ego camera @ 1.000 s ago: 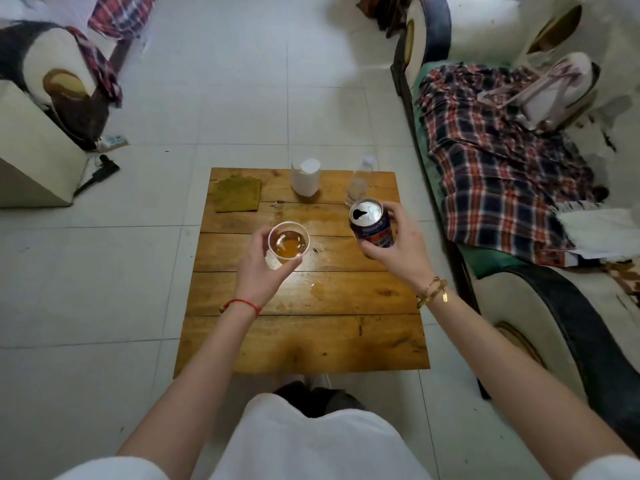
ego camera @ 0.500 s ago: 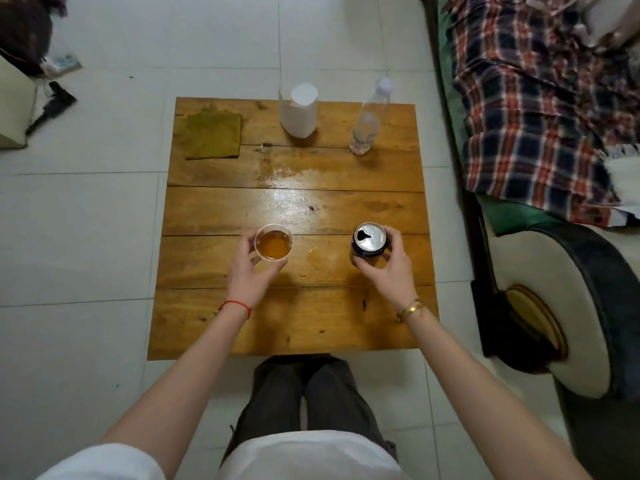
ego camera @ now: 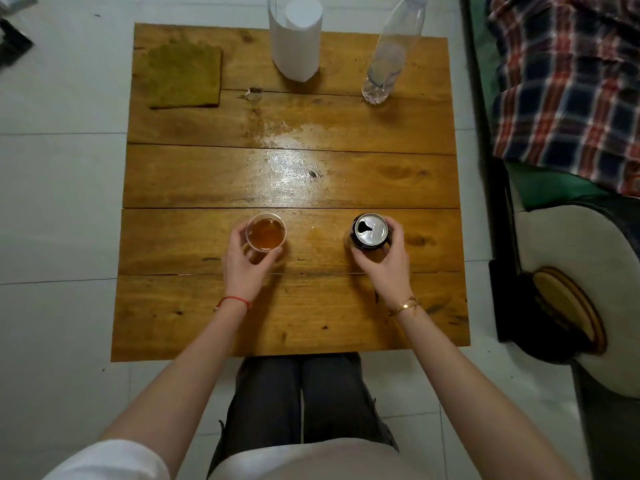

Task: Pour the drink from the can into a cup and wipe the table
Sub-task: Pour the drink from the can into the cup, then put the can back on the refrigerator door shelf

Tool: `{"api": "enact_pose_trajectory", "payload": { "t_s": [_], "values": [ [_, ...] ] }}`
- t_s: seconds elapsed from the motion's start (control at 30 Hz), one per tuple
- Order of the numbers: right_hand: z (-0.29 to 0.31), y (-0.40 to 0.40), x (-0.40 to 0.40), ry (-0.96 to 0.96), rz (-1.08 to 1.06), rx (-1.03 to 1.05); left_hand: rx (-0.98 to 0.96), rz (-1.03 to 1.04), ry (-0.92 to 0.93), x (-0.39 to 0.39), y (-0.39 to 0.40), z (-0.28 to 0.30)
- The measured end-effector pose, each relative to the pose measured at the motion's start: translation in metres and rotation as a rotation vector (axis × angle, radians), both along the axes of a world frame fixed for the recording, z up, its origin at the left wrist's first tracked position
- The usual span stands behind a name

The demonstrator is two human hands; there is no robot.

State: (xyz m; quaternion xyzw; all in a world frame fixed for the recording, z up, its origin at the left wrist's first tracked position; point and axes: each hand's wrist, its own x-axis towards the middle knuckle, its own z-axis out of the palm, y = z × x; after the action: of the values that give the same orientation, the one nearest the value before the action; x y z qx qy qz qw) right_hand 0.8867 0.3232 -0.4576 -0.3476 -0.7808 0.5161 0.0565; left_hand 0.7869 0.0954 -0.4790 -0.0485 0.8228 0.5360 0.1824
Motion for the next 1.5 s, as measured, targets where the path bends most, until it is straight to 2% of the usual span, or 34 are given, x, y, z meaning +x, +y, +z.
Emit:
{"api": "enact_pose_trajectory", "payload": {
  "t_s": [0.5, 0.63, 0.7, 0.83, 0.97, 1.1, 1.2, 1.33, 1.5],
  "values": [
    [-0.004, 0.001, 0.009, -0.017, 0.021, -0.023, -0.002, 0.033, -0.064, 0.012, 0.001, 0.002],
    [0.002, 0.004, 0.017, -0.049, 0.011, -0.046, -0.155, 0.156, -0.058, 0.036, -0.004, 0.011],
    [0.007, 0.004, 0.019, -0.060, 0.013, -0.038, -0.187, 0.172, -0.114, 0.051, 0.001, 0.018],
    [0.017, 0.005, 0.018, -0.067, 0.059, 0.001, -0.075, -0.065, -0.356, 0.066, 0.024, 0.027],
    [0.019, 0.006, 0.014, -0.066, 0.049, 0.011, -0.049, -0.148, -0.456, 0.061, 0.054, 0.024],
    [0.024, 0.006, 0.015, -0.057, 0.056, 0.031, -0.036, -0.125, -0.551, 0.057, 0.075, 0.019],
    [0.042, 0.005, 0.018, -0.047, 0.093, 0.033, 0.071, -0.040, -0.642, 0.054, 0.082, 0.034],
    [0.089, 0.000, 0.023, -0.017, 0.146, 0.004, 0.237, 0.030, -0.725, 0.051, 0.080, 0.075],
    [0.159, -0.013, 0.023, 0.036, 0.221, -0.017, 0.388, 0.058, -0.716, 0.054, 0.067, 0.139]
  ]
}}
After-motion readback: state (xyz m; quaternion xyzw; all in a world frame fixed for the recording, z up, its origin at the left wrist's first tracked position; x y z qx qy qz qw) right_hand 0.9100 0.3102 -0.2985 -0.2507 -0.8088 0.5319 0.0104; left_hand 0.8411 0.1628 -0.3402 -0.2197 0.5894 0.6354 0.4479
